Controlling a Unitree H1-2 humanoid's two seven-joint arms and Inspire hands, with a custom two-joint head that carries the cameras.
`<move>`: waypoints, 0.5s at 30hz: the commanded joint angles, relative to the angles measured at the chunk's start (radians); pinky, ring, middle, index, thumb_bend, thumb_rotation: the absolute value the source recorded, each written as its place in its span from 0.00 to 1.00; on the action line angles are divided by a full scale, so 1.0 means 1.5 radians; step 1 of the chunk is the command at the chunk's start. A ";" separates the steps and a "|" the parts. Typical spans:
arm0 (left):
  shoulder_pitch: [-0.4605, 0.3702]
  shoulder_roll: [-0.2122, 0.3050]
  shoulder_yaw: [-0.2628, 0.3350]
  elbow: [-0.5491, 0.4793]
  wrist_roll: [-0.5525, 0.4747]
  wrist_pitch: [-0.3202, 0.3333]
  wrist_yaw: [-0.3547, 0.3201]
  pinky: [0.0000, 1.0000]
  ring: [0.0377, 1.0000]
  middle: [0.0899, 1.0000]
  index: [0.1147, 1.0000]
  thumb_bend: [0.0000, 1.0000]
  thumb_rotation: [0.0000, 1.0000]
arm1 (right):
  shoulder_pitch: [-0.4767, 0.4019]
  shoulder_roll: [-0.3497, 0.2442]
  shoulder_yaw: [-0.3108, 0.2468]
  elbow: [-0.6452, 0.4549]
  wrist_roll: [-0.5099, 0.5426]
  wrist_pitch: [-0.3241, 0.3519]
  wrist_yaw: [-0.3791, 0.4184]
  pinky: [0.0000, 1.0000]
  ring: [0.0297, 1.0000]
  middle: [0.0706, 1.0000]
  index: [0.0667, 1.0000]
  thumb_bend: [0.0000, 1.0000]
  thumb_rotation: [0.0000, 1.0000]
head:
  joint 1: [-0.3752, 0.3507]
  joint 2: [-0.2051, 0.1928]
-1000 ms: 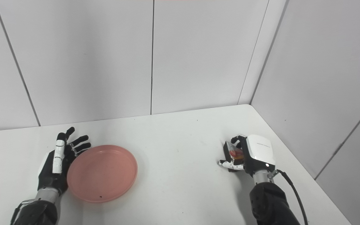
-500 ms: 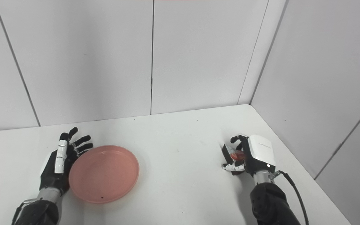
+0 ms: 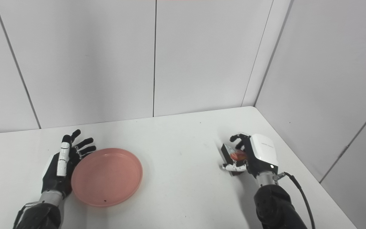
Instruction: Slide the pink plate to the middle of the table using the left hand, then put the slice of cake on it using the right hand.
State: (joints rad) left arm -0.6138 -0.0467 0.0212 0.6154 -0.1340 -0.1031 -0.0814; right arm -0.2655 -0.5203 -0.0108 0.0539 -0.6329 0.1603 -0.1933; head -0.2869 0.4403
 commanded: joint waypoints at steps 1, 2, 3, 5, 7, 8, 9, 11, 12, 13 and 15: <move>0.001 -0.007 -0.005 0.019 0.008 0.023 0.004 0.73 0.71 0.76 0.89 0.66 1.00 | -0.030 -0.021 -0.009 -0.070 -0.001 -0.037 -0.003 0.27 0.31 0.44 0.46 0.53 0.00 | 0.002 0.000; -0.001 -0.008 -0.005 0.023 0.008 0.021 0.003 0.73 0.71 0.77 0.90 0.65 1.00 | -0.038 -0.021 -0.003 -0.102 -0.003 -0.038 0.010 0.26 0.30 0.44 0.45 0.53 0.00 | 0.006 -0.001; -0.003 -0.009 -0.006 0.028 0.008 0.017 0.002 0.74 0.72 0.77 0.90 0.65 1.00 | -0.051 -0.019 0.005 -0.141 -0.008 -0.033 0.029 0.24 0.29 0.44 0.45 0.53 0.00 | 0.010 -0.002; -0.006 -0.012 -0.007 0.036 0.009 0.012 0.003 0.74 0.72 0.76 0.89 0.65 1.00 | -0.071 -0.015 0.015 -0.185 -0.010 -0.030 0.057 0.23 0.29 0.44 0.45 0.53 0.00 | 0.015 -0.003; -0.008 -0.014 -0.009 0.041 0.012 0.008 0.005 0.73 0.72 0.76 0.89 0.64 1.00 | -0.091 -0.007 0.025 -0.212 -0.007 -0.028 0.083 0.23 0.28 0.44 0.45 0.53 0.00 | 0.021 -0.004; -0.009 -0.016 -0.011 0.042 0.014 0.007 0.006 0.73 0.72 0.76 0.89 0.64 1.00 | -0.098 -0.005 0.028 -0.219 -0.008 -0.030 0.091 0.22 0.28 0.44 0.45 0.53 0.00 | 0.023 -0.004; -0.010 -0.017 -0.012 0.046 0.016 0.003 0.007 0.73 0.72 0.76 0.90 0.64 1.00 | -0.105 -0.003 0.032 -0.223 -0.008 -0.034 0.099 0.22 0.28 0.44 0.45 0.53 0.00 | 0.029 -0.004; -0.011 -0.019 -0.014 0.049 0.020 -0.002 0.006 0.73 0.71 0.76 0.90 0.64 1.00 | -0.120 0.005 0.042 -0.225 0.000 -0.039 0.117 0.22 0.27 0.44 0.45 0.53 0.00 | 0.034 -0.005; -0.012 -0.020 -0.014 0.051 0.022 -0.004 0.007 0.74 0.71 0.76 0.90 0.64 1.00 | -0.127 0.009 0.046 -0.223 0.004 -0.044 0.123 0.22 0.27 0.44 0.45 0.53 0.00 | 0.040 -0.006; -0.012 -0.021 -0.014 0.052 0.023 -0.005 0.007 0.73 0.71 0.75 0.90 0.64 1.00 | -0.131 0.011 0.048 -0.222 0.006 -0.047 0.127 0.22 0.26 0.44 0.45 0.53 0.00 | 0.040 -0.006; -0.014 -0.025 -0.014 0.056 0.023 -0.007 0.008 0.74 0.71 0.76 0.91 0.65 1.00 | -0.144 0.017 0.061 -0.211 0.005 -0.064 0.132 0.19 0.23 0.44 0.45 0.53 0.00 | 0.057 -0.005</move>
State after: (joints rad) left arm -0.6394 -0.0615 0.0084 0.6703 -0.1076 -0.1414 -0.0759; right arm -0.4338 -0.4872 0.0796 -0.2533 -0.6247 0.1165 0.0060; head -0.2025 0.4326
